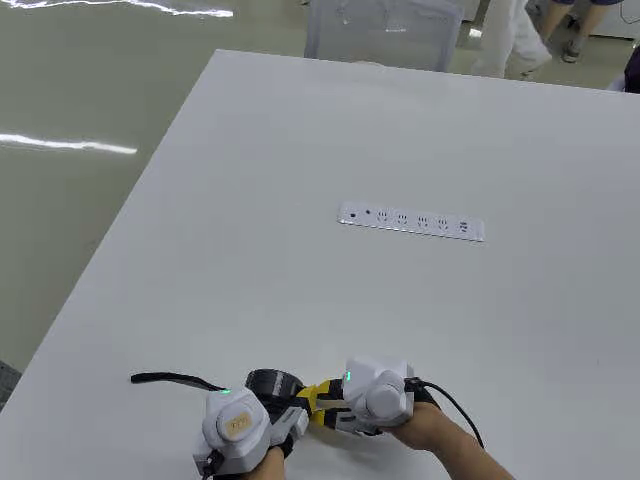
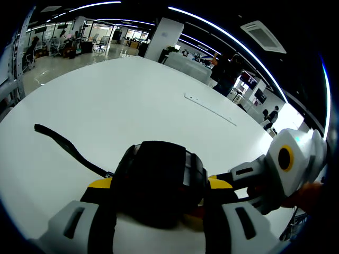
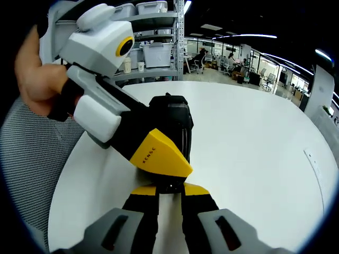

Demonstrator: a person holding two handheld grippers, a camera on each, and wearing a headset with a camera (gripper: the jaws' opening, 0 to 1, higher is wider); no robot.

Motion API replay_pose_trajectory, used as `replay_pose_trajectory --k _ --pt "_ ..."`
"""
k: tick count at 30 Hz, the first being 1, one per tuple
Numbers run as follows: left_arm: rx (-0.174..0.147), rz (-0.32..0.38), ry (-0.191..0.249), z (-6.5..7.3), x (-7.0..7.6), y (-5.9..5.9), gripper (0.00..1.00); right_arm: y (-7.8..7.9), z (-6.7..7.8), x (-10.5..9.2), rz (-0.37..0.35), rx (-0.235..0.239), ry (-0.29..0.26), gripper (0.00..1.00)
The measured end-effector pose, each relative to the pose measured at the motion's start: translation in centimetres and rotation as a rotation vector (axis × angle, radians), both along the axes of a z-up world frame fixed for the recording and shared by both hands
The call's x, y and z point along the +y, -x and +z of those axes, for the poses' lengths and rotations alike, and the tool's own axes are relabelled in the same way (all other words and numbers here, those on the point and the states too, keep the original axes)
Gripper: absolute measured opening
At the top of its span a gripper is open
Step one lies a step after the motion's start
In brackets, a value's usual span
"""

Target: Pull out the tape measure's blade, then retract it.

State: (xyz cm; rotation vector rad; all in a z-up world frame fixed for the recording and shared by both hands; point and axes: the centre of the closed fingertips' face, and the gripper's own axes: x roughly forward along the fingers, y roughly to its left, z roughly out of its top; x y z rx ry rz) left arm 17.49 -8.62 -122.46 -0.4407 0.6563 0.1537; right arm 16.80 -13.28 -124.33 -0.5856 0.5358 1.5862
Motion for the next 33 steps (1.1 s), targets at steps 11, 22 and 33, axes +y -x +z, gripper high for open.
replay_pose_trajectory --k 11,22,33 --pt "0.008 -0.083 -0.079 0.4 0.0 0.0 0.65 -0.2 0.4 0.0 -0.041 -0.006 -0.001 0.19" --pt "0.012 -0.221 -0.140 1.2 0.7 1.0 0.72 -0.1 1.5 -1.6 -0.112 -0.019 0.003 0.27" --pt "-0.042 -0.329 -0.154 3.2 1.5 1.7 0.79 0.3 2.4 -4.4 -0.243 -0.001 -0.010 0.40"
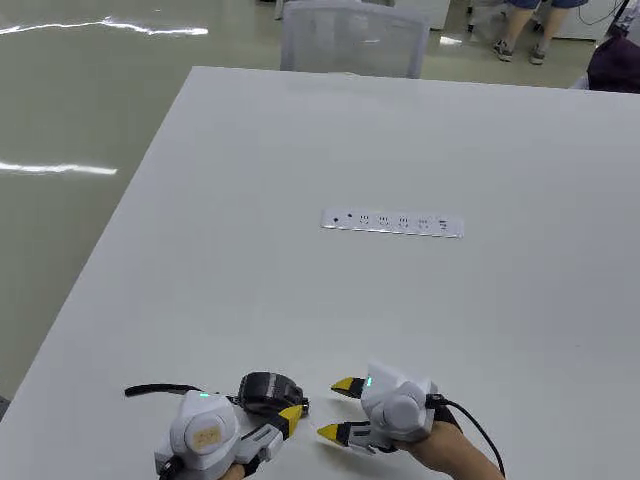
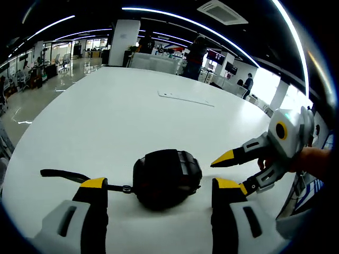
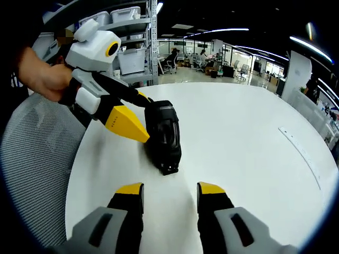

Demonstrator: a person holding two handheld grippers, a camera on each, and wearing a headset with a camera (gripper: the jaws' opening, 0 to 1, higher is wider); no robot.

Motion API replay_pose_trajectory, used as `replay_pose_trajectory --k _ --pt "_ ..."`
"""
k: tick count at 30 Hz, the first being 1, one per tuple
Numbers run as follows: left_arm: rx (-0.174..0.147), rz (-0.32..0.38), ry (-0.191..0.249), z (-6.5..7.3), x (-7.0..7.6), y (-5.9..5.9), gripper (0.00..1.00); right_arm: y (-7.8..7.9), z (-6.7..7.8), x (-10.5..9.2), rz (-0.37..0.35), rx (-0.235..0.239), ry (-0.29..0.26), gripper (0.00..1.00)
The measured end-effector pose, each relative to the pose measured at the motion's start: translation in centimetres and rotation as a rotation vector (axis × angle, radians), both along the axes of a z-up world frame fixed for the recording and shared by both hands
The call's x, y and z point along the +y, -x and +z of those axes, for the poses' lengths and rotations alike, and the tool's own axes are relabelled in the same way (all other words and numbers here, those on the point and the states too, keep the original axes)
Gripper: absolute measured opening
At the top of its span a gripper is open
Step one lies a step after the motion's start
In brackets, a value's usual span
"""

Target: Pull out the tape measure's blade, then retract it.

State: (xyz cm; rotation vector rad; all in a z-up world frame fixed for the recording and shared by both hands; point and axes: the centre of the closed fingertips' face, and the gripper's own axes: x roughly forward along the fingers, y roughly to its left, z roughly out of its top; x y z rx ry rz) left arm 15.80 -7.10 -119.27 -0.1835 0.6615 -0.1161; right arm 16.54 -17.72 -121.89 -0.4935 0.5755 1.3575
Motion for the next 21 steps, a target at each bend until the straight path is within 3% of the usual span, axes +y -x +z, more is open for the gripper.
replay_pose_trajectory --k 3,7,10,14,21 --pt "-0.011 -0.062 0.011 0.5 -0.1 0.1 0.82 -0.1 0.5 -1.3 -0.064 0.015 -0.013 0.43" --pt "-0.011 -0.151 0.023 0.8 -0.6 0.5 0.82 0.1 0.9 -2.8 -0.097 0.008 -0.009 0.47" --pt "0.000 -0.219 -0.001 0.6 -0.7 1.0 0.82 0.1 1.5 -4.2 -0.157 0.009 -0.019 0.50" --pt "-0.017 -0.275 -0.063 0.9 -0.3 1.4 0.83 0.5 2.1 -5.8 -0.207 0.003 -0.027 0.54" --pt "-0.037 -0.391 -0.104 1.7 -0.7 2.7 0.87 1.5 3.0 -8.9 -0.295 0.003 -0.030 0.63"
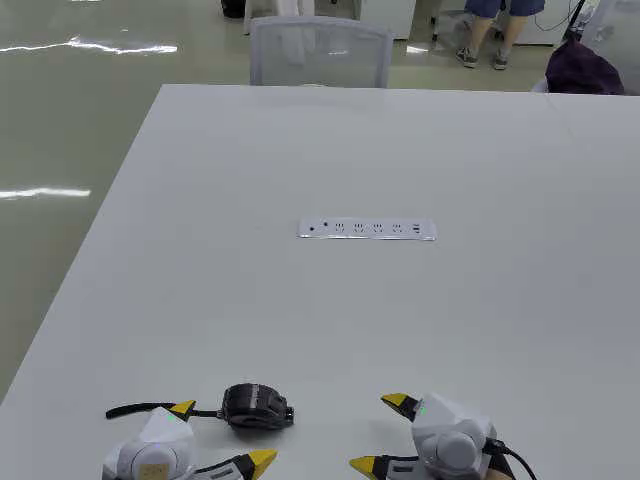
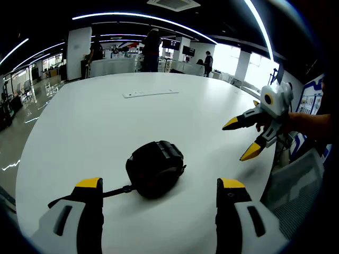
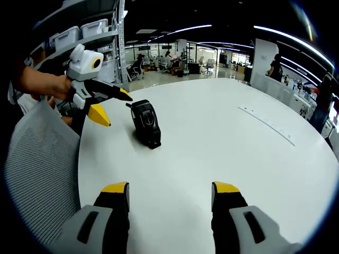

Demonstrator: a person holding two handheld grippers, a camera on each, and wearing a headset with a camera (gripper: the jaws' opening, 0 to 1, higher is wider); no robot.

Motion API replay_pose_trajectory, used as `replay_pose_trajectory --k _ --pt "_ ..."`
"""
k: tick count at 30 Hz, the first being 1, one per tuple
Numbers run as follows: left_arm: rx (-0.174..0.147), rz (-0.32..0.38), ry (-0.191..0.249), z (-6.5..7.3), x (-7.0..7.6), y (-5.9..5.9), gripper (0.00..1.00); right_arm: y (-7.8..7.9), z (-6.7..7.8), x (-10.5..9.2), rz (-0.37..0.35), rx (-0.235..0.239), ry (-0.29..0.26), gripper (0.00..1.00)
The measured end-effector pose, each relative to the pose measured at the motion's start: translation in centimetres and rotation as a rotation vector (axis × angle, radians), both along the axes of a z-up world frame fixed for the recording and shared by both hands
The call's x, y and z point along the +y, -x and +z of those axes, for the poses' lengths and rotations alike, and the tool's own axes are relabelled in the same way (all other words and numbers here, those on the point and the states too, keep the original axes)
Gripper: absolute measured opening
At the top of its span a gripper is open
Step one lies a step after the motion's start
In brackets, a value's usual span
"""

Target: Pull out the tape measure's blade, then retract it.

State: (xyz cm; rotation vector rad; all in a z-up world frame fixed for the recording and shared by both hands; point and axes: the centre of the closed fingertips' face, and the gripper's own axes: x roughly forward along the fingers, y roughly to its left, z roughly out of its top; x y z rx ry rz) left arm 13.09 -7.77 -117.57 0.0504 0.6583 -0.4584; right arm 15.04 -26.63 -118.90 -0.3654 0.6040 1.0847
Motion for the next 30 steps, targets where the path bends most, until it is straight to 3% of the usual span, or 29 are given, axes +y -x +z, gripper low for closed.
replay_pose_trajectory --k 3,5,10,15,24,30 --pt "0.028 0.008 0.021 -0.1 0.4 0.5 0.87 0.4 0.5 -1.1 -0.037 -0.002 -0.005 0.65" --pt "0.019 0.009 0.032 0.2 0.5 0.6 0.88 0.8 0.7 -1.8 -0.064 -0.004 -0.007 0.68" --pt "0.009 -0.041 -0.015 0.6 0.8 1.4 0.92 2.0 1.0 -3.6 -0.113 -0.006 0.004 0.74" --pt "0.011 -0.049 -0.017 0.8 1.3 2.2 0.96 2.7 1.7 -5.3 -0.160 -0.010 0.009 0.78" --pt "0.016 -0.101 -0.056 1.0 1.6 3.7 0.99 3.3 2.6 -6.5 -0.188 -0.020 0.004 0.83" --pt "0.028 -0.103 -0.062 1.3 2.2 4.0 0.99 3.3 3.4 -6.8 -0.201 -0.044 -0.020 0.88"
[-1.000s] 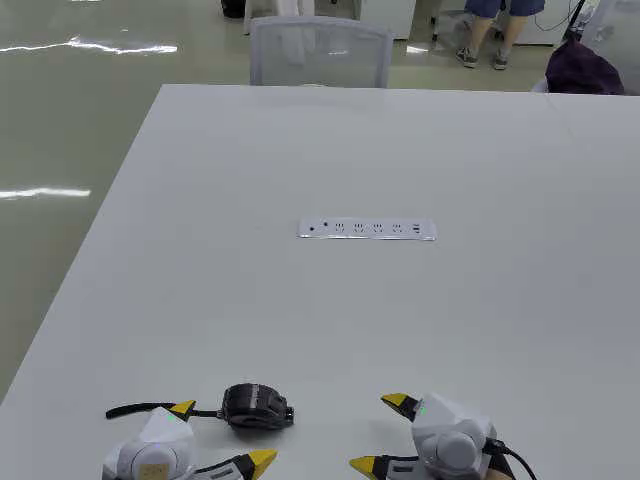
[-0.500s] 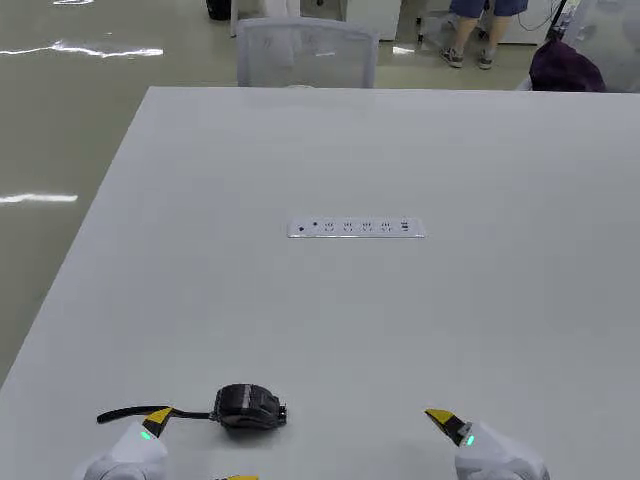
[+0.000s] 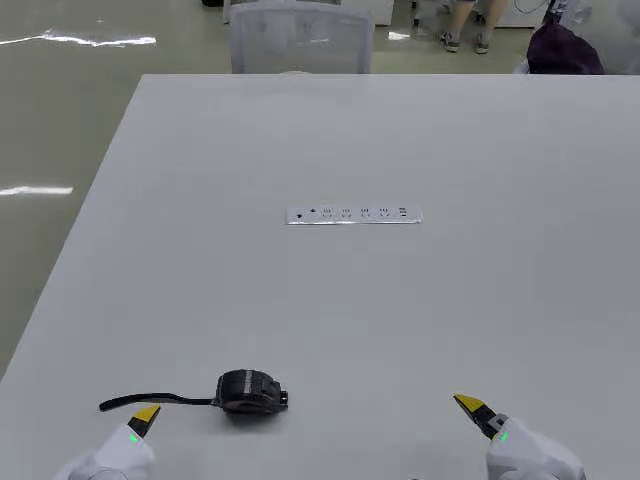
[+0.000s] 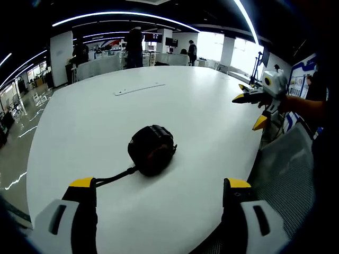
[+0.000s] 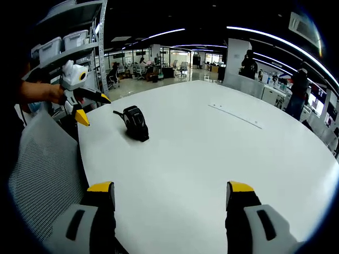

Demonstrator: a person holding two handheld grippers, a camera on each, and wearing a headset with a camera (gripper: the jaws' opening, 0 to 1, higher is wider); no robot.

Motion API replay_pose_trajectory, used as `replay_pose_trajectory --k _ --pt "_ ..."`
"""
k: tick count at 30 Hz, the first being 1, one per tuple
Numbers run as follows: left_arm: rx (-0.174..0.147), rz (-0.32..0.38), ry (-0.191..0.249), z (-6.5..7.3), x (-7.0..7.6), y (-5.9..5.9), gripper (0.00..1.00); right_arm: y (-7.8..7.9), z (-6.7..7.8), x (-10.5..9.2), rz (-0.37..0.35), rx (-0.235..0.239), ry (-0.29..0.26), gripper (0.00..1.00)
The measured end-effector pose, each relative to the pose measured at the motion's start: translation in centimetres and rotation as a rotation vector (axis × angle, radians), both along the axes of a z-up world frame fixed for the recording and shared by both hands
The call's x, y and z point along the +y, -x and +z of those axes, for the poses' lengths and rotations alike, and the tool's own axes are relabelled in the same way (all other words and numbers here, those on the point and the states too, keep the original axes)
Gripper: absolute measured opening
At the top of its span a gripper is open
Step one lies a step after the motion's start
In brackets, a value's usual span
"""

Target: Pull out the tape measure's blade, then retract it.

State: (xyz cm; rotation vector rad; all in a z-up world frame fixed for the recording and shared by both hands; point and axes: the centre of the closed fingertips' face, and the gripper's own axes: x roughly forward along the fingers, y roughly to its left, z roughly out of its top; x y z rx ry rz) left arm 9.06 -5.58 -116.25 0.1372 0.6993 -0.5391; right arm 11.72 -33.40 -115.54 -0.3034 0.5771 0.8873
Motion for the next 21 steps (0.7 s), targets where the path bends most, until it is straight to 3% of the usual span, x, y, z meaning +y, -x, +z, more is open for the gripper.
replay_pose_trajectory --k 12,21 --pt "-0.033 0.031 -0.004 0.9 0.9 0.1 0.99 0.0 1.0 -0.3 -0.010 -0.036 -0.006 0.94" --pt "-0.029 0.024 -0.018 0.8 1.1 0.1 0.99 0.1 1.0 -0.5 -0.028 -0.035 -0.009 0.97"
